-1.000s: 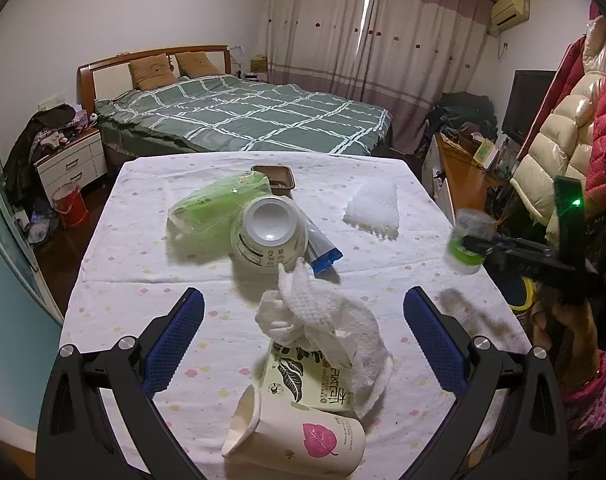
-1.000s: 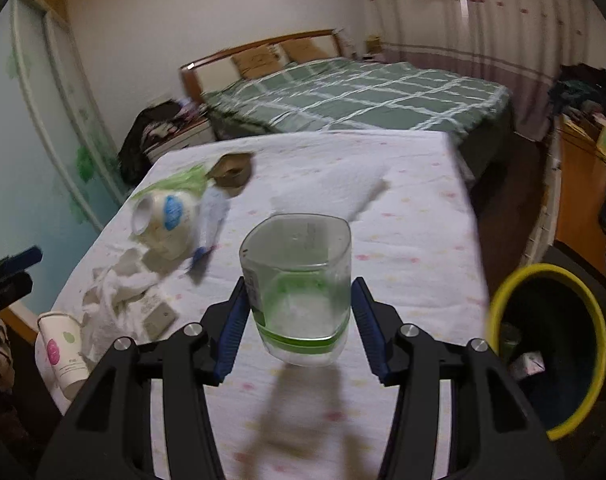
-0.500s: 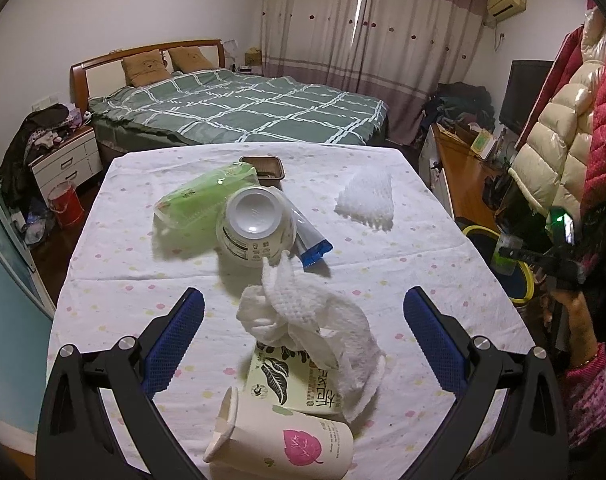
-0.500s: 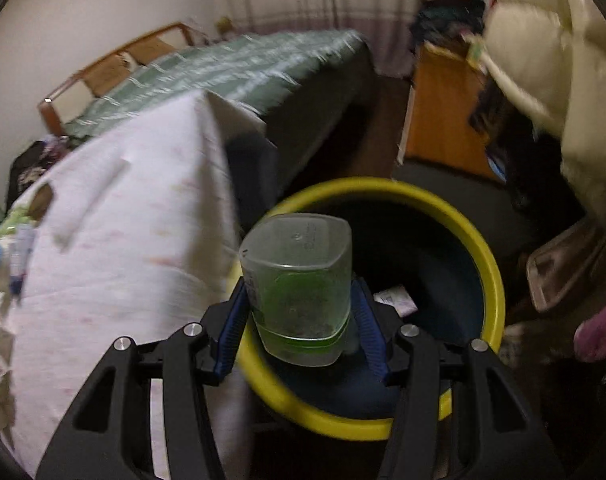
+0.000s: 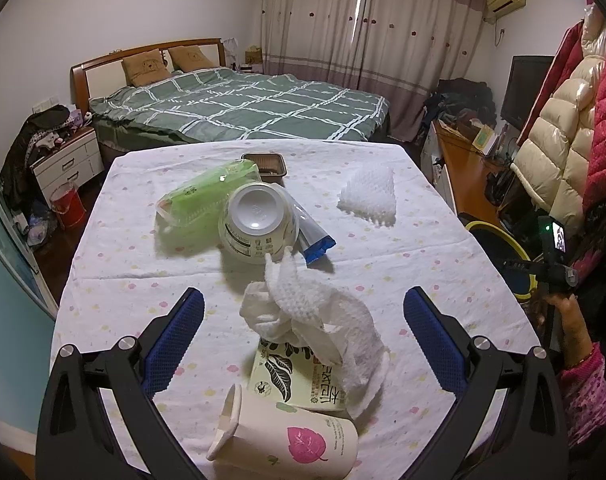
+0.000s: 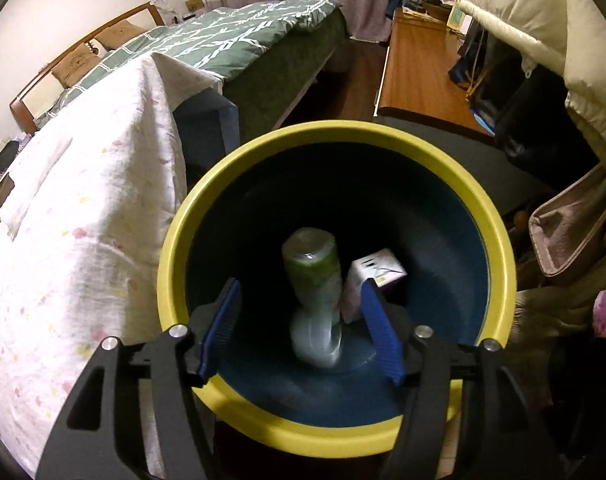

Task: Collect trash
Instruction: 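Grasp the paper cup with pink leaf with the left gripper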

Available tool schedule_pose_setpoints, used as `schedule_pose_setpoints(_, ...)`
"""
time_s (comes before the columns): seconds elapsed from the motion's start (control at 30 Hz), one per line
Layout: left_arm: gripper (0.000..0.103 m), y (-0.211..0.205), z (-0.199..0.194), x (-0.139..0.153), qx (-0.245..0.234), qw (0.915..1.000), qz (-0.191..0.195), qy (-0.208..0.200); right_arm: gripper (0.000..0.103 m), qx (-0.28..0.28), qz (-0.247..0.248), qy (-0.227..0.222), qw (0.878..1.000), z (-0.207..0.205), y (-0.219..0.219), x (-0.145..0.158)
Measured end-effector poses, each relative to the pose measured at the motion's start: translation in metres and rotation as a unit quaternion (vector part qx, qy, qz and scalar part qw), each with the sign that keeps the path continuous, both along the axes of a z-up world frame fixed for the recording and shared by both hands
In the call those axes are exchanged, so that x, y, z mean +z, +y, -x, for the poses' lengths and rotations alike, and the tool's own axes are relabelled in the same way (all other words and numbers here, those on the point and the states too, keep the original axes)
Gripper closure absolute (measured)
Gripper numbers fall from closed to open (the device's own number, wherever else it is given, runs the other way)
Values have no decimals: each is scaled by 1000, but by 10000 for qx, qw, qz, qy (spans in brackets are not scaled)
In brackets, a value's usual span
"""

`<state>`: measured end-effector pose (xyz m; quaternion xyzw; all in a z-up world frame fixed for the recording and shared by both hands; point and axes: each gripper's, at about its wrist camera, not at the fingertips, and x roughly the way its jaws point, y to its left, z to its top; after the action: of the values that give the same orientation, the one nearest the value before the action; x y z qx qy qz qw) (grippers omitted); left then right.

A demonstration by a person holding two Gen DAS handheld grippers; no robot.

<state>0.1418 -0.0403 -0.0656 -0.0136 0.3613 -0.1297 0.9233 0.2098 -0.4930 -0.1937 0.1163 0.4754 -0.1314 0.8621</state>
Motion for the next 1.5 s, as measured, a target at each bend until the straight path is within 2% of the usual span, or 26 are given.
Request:
schedule_pose_setpoints(0.3,5,10,10,-10,-45,9998,-196,91,42,474,145,-534,9973,2,46,55)
schedule_pose_setpoints(0.4,5,12,19,-17,-224,9993,-268,120,40,713,139,-702,9949,1,68,70)
schedule_pose_setpoints(0.6,5,0,43,-27,-873,9922,-886,94,38,1146,122,-889,9894,2,105,88)
schedule_pose_setpoints(0.73,5,-4,54,-36,-1150,9853,-1260,123,38,1237,90,-918,9880,5,114,90)
schedule_pose_setpoints(1.23,5,-10,52,-59,-1489,9723,-1752,418,36,1275,-63,-880,9879,27,114,78)
schedule_pose_setpoints(1.33,20,-8,52,-60,-1515,9716,-1740,526,36,1261,-88,-872,9881,29,113,77)
schedule_pose_setpoints(1.5,20,-2,57,-55,-1591,9717,-1625,639,36,1249,-59,-929,9878,34,112,78)
